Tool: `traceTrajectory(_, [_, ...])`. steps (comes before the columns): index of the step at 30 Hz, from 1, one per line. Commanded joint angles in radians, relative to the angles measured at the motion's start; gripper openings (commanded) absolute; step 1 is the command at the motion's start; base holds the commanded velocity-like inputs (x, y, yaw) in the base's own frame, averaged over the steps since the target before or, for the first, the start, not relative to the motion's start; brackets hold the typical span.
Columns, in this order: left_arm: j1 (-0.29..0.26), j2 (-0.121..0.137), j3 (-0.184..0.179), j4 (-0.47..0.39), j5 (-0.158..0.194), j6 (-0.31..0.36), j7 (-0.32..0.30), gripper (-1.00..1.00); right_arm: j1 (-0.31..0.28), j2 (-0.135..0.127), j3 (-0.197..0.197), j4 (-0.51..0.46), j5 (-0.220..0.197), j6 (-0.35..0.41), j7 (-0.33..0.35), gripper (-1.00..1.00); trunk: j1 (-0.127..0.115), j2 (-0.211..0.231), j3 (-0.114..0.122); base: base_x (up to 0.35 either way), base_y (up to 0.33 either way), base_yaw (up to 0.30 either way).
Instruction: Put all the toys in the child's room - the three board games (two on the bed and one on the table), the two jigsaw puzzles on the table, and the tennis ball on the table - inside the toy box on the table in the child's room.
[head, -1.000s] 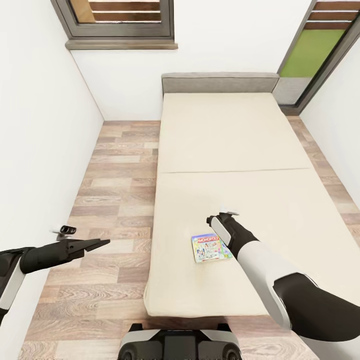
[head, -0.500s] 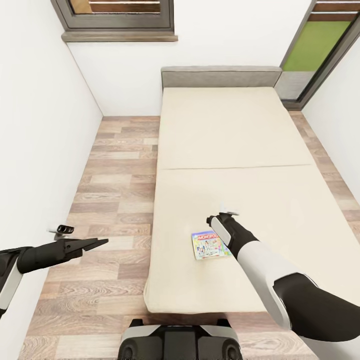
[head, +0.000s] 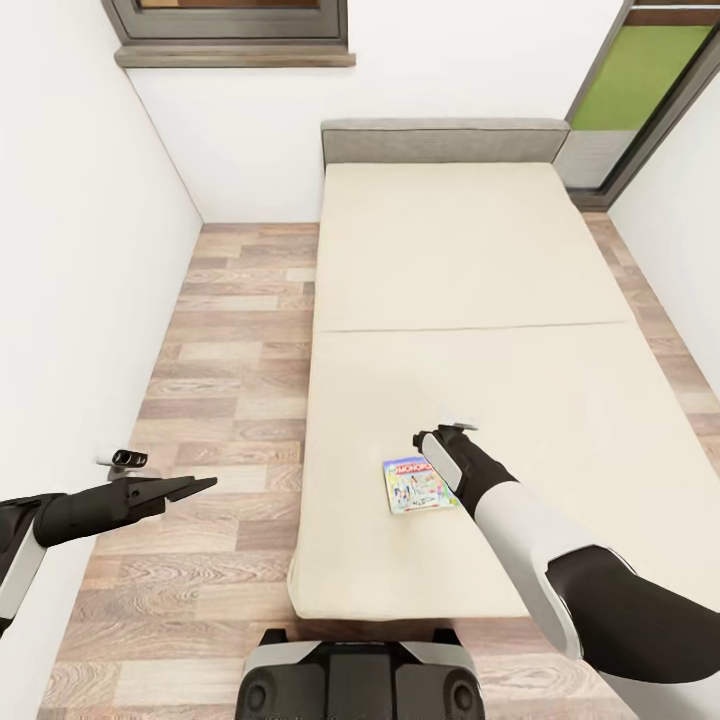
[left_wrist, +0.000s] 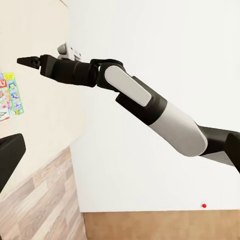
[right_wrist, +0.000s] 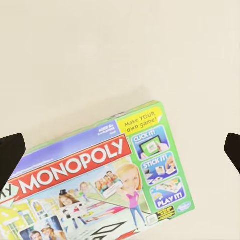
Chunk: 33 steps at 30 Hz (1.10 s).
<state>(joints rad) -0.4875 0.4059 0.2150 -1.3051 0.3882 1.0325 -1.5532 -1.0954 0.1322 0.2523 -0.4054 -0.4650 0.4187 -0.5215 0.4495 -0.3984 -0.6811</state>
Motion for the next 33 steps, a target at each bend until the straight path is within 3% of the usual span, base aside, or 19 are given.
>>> traceTrajectory(1, [0.0, 0.0, 0.0, 0.0, -0.001, 0.011, -0.004, 1.0, -0.001, -0.001, 0.008, -0.003, -0.008, 0.006, -0.007, 1.0, 0.0, -0.002, -0.003, 0.0, 0.0, 0.0])
traceTrajectory(16, [0.0, -0.001, -0.002, 0.0, -0.003, 0.011, -0.004, 1.0, -0.087, -0.002, 0.007, -0.003, -0.009, 0.075, -0.006, 1.0, 0.0, -0.002, -0.028, 0.0, 0.0, 0.0])
traceTrajectory(33, [0.0, 0.0, -0.001, 0.0, -0.004, 0.011, -0.004, 1.0, -0.098, -0.003, 0.007, -0.001, -0.01, 0.08, -0.004, 1.0, 0.0, -0.002, -0.056, 0.0, 0.0, 0.0])
